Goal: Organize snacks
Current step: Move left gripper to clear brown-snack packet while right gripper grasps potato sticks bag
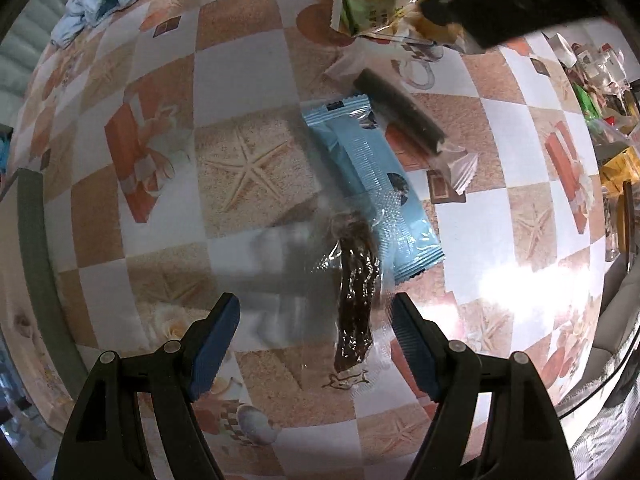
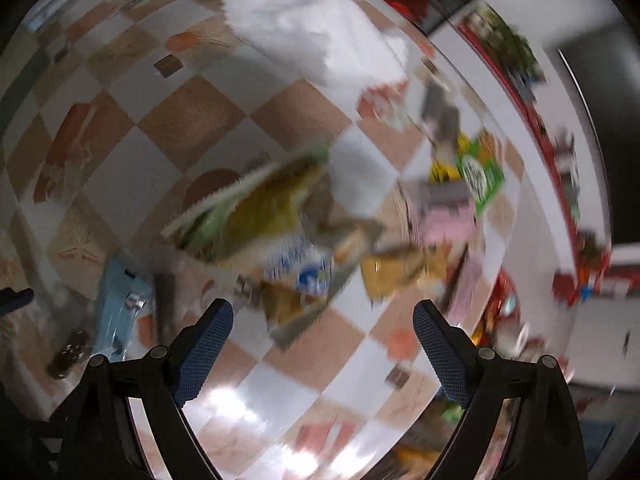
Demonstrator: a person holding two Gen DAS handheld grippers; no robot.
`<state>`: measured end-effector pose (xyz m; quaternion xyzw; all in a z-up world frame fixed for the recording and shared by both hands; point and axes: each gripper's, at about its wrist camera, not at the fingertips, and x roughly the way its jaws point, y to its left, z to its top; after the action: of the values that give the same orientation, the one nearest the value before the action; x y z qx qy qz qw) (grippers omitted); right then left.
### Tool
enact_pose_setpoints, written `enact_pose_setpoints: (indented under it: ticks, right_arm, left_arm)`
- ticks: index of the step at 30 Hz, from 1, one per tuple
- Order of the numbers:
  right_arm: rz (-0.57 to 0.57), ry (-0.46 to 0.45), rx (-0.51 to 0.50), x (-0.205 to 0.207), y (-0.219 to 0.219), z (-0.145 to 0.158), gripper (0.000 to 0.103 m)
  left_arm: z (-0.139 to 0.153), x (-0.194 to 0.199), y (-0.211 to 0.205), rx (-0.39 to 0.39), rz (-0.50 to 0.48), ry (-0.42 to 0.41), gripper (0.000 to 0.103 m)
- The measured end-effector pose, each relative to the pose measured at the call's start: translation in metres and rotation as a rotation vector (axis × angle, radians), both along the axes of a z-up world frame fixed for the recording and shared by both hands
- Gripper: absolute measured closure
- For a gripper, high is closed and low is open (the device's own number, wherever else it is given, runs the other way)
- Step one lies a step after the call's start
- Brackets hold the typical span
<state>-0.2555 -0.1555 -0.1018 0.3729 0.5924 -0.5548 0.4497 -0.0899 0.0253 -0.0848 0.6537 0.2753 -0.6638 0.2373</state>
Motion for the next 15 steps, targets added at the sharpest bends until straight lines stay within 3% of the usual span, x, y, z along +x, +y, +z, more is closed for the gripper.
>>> enact_pose_setpoints:
  ticks: [4, 9, 11, 15]
  right_arm:
    - [0.062, -0.015, 0.018, 0.0, -0.018, -0.019, 0.011]
    - [0.041, -0.068, 0.049, -0.005, -0.026, -0.036, 0.013]
    - [0.023, -0.098, 0.071, -0.007, -0.028, -0.042, 0.042]
    - [-0.086, -0.155, 0.083, -0.019, -0.026, -0.044, 0.049]
  left_arm:
    - [-0.002, 0.005, -0.004, 0.007, 0.001, 0.0, 0.023]
    - [-0.01, 0.013, -0.018, 0.016, 0.002, -0.006, 0.023]
    - [-0.01, 0.014, -0.018, 0.01, 0.001, -0.012, 0.023]
    - [-0.011, 0.016, -0.02, 0.0, -0.006, -0.02, 0.024]
